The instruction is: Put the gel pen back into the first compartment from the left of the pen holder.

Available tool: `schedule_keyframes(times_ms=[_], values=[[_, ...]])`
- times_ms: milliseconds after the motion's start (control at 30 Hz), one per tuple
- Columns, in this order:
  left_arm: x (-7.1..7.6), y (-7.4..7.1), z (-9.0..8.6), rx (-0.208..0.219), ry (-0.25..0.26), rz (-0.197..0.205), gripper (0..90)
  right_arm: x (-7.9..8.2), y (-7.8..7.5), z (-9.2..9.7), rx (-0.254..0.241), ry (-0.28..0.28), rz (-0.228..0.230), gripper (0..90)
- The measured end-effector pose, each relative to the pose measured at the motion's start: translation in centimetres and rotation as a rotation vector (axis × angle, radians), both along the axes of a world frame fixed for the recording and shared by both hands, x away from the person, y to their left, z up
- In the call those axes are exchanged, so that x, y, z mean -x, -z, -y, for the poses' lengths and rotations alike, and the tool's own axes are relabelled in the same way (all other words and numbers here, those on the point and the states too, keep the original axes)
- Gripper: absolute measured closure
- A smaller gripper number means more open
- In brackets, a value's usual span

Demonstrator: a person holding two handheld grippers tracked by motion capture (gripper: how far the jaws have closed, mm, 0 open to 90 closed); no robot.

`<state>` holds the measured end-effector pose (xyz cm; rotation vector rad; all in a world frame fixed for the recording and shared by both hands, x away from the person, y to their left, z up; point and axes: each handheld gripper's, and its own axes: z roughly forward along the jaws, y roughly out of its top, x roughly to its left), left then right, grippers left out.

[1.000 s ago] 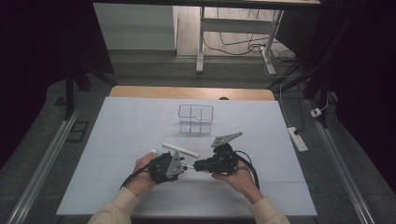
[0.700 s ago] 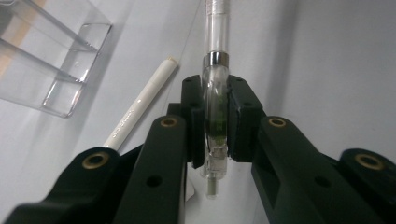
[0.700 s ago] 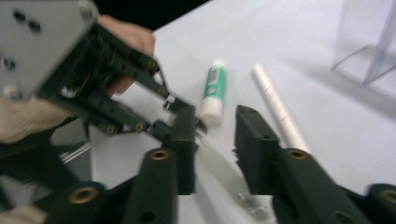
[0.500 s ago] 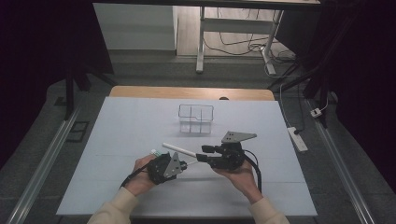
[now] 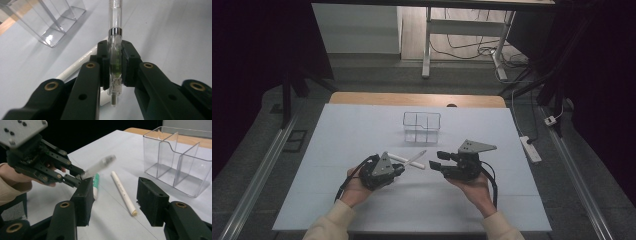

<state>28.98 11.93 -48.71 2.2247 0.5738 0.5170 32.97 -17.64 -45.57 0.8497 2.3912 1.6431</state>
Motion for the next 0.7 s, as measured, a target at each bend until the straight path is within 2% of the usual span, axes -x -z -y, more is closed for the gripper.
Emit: schedule_keyframes(times_ms=[233, 400, 700], values=[[0.1, -0.3, -0.5, 0.091, -0.018, -0.012, 78.8, 0.2, 0.4, 0.1, 0.008, 0.012, 0.010, 44.8], [0.1, -0.3, -0.5, 0.133, -0.014, -0.019, 78.8, 0.3, 0.6, -0.3, 0.012, 0.000, 0.011, 41.9], [0.3, 0.0, 0.3, 0.121, 0.003, -0.023, 78.8, 0.7, 1.0, -1.1, 0.010, -0.016, 0.006, 39.2]])
